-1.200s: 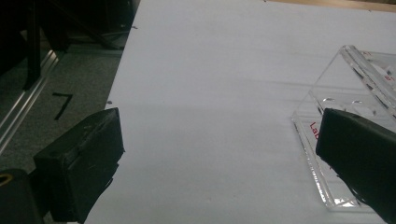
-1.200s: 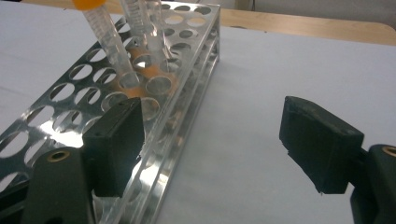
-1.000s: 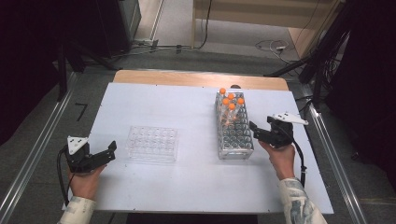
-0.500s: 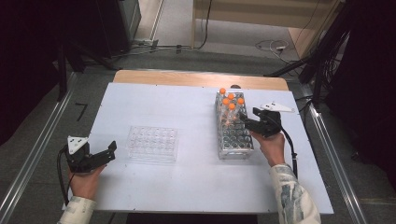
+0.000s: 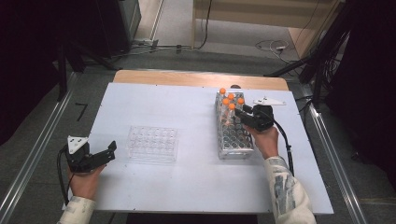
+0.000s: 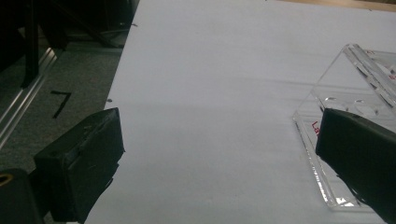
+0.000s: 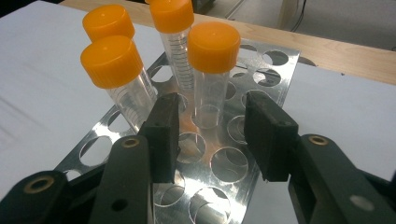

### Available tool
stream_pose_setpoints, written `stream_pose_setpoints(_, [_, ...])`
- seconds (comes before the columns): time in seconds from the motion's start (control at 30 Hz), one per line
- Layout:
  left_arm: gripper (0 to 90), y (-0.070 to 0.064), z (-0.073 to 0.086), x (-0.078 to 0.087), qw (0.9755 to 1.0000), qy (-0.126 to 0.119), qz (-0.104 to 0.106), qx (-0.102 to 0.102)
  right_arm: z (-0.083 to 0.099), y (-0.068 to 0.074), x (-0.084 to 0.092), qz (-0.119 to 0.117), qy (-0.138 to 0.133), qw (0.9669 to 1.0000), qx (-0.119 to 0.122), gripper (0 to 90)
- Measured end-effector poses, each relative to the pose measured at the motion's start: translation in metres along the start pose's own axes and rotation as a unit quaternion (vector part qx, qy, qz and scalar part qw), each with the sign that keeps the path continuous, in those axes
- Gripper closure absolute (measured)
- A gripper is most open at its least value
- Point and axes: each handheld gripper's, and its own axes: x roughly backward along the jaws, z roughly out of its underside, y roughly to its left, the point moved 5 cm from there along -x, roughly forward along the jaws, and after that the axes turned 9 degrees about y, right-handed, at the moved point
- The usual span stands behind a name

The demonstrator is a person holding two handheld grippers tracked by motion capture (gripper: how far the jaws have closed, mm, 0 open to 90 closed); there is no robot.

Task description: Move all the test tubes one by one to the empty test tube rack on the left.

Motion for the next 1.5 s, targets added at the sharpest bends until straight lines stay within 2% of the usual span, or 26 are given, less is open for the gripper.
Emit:
stream_pose_setpoints(0.6, [1.5, 0.0, 0.0, 0.0, 1.0, 0.001, 0.0, -0.001, -0.005, 0.001, -0.011, 0.008, 0.0, 0.9998, 0.016, 69.8])
stream_pose_setpoints(0.83, [1.5, 0.0, 0.0, 0.0, 1.0, 0.0, 0.0, 0.0, -0.007, 0.002, -0.012, 0.013, 0.001, 0.9997, 0.022, 71.5])
stream_pose_setpoints(1.0, [1.5, 0.0, 0.0, 0.0, 1.0, -0.001, 0.002, 0.001, -0.012, 0.004, -0.009, 0.019, -0.005, 0.9993, 0.03, 71.9])
stream_pose_setpoints(1.5, [1.5, 0.0, 0.0, 0.0, 1.0, -0.001, -0.003, 0.001, -0.024, 0.005, 0.012, 0.026, -0.04, 0.9984, 0.03, 72.2])
